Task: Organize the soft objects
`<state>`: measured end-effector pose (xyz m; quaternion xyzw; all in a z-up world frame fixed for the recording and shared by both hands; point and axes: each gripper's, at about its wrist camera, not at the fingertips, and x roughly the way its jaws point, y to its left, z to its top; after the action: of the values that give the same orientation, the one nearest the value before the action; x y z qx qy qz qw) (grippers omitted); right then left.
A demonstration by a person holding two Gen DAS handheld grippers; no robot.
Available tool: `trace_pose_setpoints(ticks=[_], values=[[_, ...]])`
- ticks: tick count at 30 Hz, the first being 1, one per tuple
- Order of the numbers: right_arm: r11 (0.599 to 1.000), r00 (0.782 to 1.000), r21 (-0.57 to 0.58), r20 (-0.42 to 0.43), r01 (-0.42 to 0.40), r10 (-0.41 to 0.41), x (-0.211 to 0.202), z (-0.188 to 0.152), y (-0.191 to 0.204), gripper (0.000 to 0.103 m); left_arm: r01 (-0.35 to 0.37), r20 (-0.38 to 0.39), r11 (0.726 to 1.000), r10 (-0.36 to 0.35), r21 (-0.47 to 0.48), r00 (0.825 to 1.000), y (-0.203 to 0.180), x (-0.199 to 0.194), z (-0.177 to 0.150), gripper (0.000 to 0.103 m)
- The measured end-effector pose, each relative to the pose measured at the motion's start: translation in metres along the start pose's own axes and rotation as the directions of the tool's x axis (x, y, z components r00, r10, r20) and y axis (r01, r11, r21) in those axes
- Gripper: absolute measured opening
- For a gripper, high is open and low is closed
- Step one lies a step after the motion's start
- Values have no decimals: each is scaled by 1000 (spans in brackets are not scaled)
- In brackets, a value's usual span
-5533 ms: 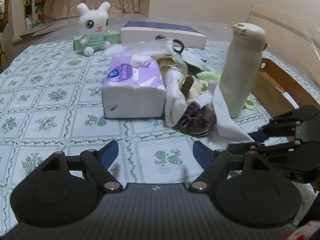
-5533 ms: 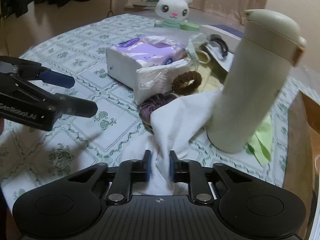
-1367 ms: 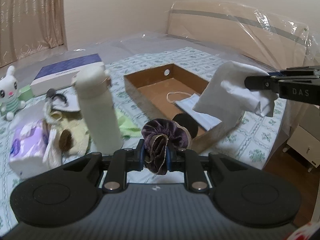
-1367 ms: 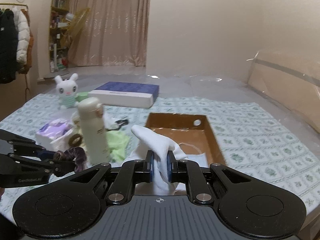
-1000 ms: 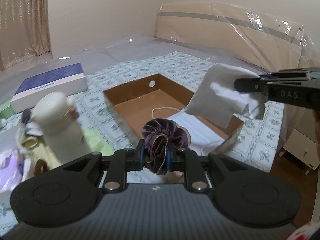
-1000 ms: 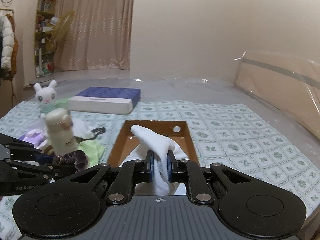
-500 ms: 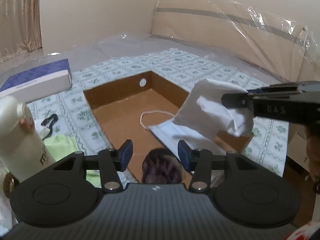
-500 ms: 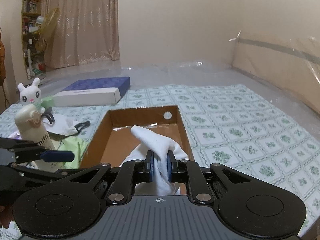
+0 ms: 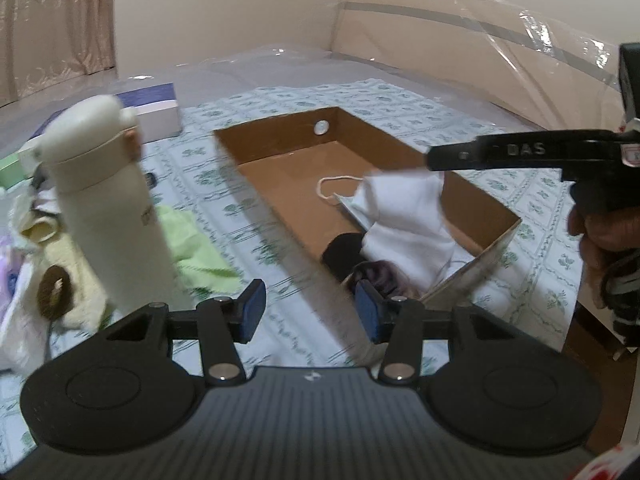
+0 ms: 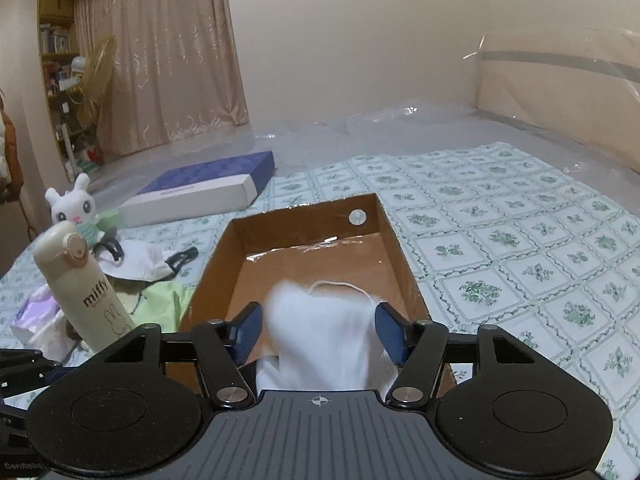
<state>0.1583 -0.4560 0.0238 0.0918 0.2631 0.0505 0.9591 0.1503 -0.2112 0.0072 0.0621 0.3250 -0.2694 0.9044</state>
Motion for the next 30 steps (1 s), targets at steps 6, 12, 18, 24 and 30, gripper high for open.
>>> trace_pose_setpoints(ticks=[6,12,18,24,30], values=[[1000,1000,6,-12,3,-3,-14,-7,11,62,-47,-2,998,47,-43,999,22,-24,-11,45],[1000,999,15,-36,-23,23,-31,-22,35,62,-106,-8,992,106,-74,994,44,-54,-28,45],[998,996,1,-66,-65,65,-41,-39,70,62,-156,-2,983,156,-102,988,64,-84,-45,45],[995,992,-24,-87,-96,93,-47,-48,102,62,-201,11,970,204,-135,979,86,-111,-57,45],[990,988,-67,-103,-126,118,-49,-51,130,62,-240,20,959,246,-153,969,103,-128,-66,45]])
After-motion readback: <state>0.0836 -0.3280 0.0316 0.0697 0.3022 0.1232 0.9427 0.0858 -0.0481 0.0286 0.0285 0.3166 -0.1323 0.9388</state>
